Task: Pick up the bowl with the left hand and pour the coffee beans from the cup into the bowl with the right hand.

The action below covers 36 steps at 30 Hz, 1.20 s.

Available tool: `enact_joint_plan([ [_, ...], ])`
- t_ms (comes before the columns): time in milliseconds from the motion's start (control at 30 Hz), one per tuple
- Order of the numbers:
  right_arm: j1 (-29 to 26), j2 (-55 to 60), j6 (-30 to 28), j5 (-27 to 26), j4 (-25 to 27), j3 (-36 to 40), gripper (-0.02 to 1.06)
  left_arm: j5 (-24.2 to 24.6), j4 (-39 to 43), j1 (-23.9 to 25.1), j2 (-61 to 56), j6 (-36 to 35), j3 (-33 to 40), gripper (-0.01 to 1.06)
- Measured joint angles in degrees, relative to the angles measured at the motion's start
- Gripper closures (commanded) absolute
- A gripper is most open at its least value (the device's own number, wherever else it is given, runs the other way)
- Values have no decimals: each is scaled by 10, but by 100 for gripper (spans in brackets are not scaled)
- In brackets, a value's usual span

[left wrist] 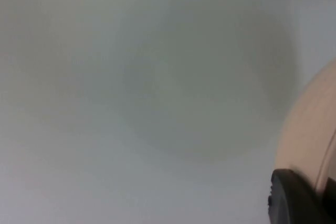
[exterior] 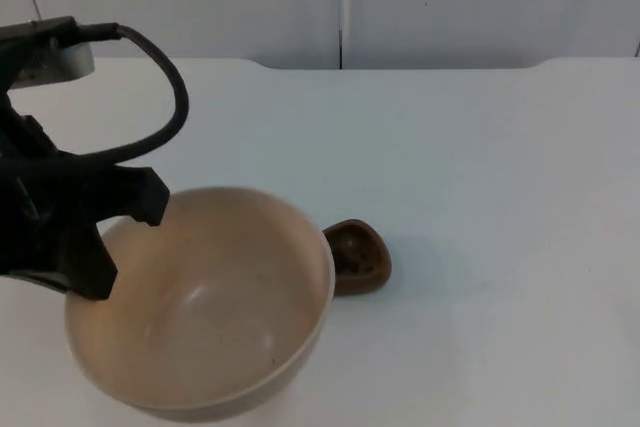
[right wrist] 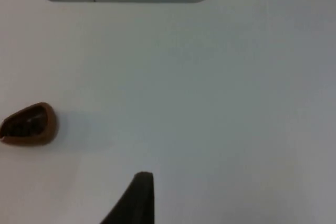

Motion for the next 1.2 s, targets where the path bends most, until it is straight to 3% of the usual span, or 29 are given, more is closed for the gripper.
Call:
enact_joint_plan([
  [367, 0, 216, -90, -32, 98, -74, -1, -2, 0, 0, 0, 0, 0, 105],
  [833, 0, 433, -113, -35, 155, -220, 0, -5, -4, 0, 0, 0, 0, 105],
  [1100, 80, 518, -100, -37, 138, -272, 0, -8, -4, 0, 0, 0, 0, 105],
  [1200, 155, 573, -57, -39, 85, -314, 0, -9, -4, 0, 0, 0, 0, 105],
])
